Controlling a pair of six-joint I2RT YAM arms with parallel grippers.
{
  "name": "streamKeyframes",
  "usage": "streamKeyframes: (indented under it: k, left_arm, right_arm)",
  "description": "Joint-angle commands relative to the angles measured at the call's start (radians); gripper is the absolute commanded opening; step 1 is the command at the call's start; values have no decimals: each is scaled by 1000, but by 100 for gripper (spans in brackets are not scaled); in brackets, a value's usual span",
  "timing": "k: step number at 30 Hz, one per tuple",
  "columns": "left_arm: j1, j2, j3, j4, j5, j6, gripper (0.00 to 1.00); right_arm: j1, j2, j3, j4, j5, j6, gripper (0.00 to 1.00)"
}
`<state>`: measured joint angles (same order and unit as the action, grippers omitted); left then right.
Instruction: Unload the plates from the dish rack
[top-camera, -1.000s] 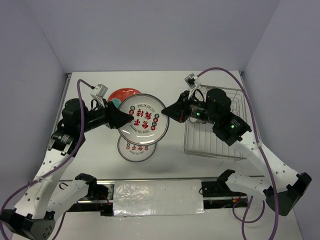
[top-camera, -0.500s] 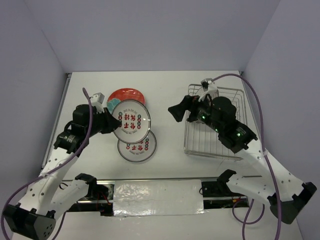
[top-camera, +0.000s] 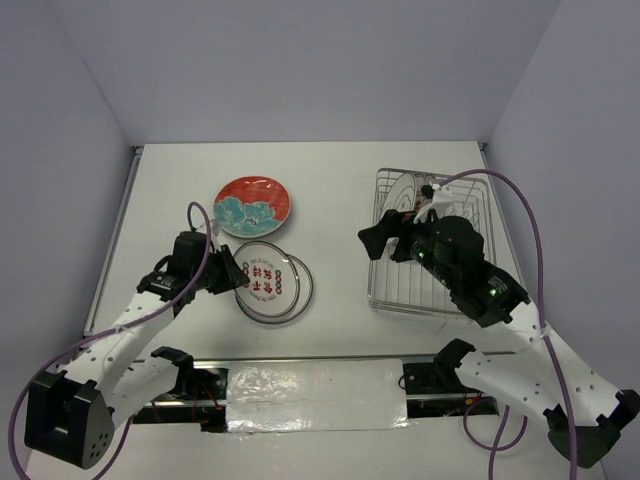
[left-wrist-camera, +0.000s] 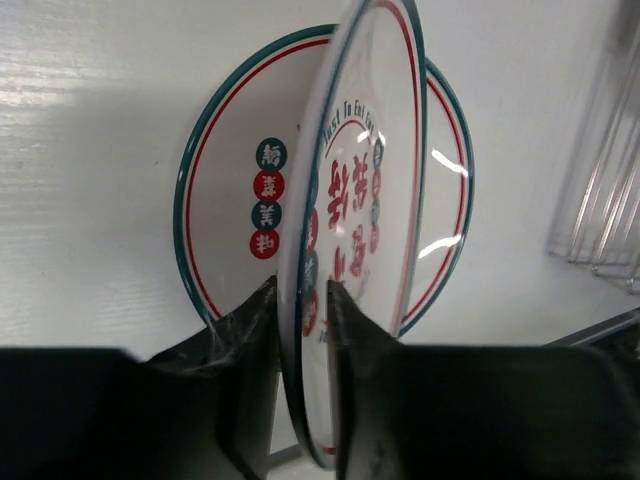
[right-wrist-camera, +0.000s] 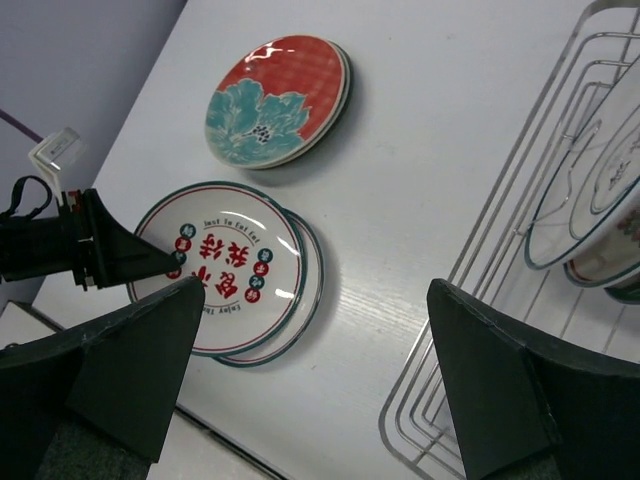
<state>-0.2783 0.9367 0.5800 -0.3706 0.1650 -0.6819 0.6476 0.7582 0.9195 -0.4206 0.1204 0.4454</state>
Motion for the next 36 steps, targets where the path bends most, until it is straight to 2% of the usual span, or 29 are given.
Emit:
streamKeyframes:
  k: [1, 2, 3, 7, 9, 13, 19, 27, 29, 33, 35, 36]
  left_arm:
    - [5, 2, -19, 117, 56, -33, 41]
    - [4, 7, -28, 119, 57, -30, 48]
    - [4, 7, -31, 118, 59, -28, 65]
    - [4, 23, -26, 75, 19, -8, 99]
    - [-1, 30, -19, 26, -11, -10, 100]
    - [-28, 31, 24, -69, -114, -22, 99]
    - [-45, 105, 67, -139, -128, -38, 99]
    - [-68, 163, 84, -148, -150, -38, 99]
    - [-68, 143, 99, -178, -162, -44, 100]
    - [-70, 36, 168, -278, -270, -32, 99]
    - [-71, -8, 236, -310, -283, 2, 100]
    - [-73, -54, 257, -317, -291, 22, 99]
  right_arm:
    - [-2, 38, 22, -32, 60, -25, 100]
    - [-5, 67, 45, -108, 138, 2, 100]
    - [-12, 102, 97, -144, 172, 10, 100]
    - [-35, 265, 218, -292, 254, -13, 100]
    - [-51, 306, 252, -300, 289, -28, 100]
    - [-161, 363, 366, -358, 326, -82, 100]
    - [-295, 489, 501, -484, 429, -132, 100]
    - [-373, 536, 527, -435, 357, -192, 99]
    - [-387, 569, 541, -438, 360, -198, 95]
    - [-428, 590, 541, -417, 345, -226, 71]
    - [-440, 590, 523, -385, 332, -235, 69]
    - [-456, 590, 518, -380, 325, -243, 63]
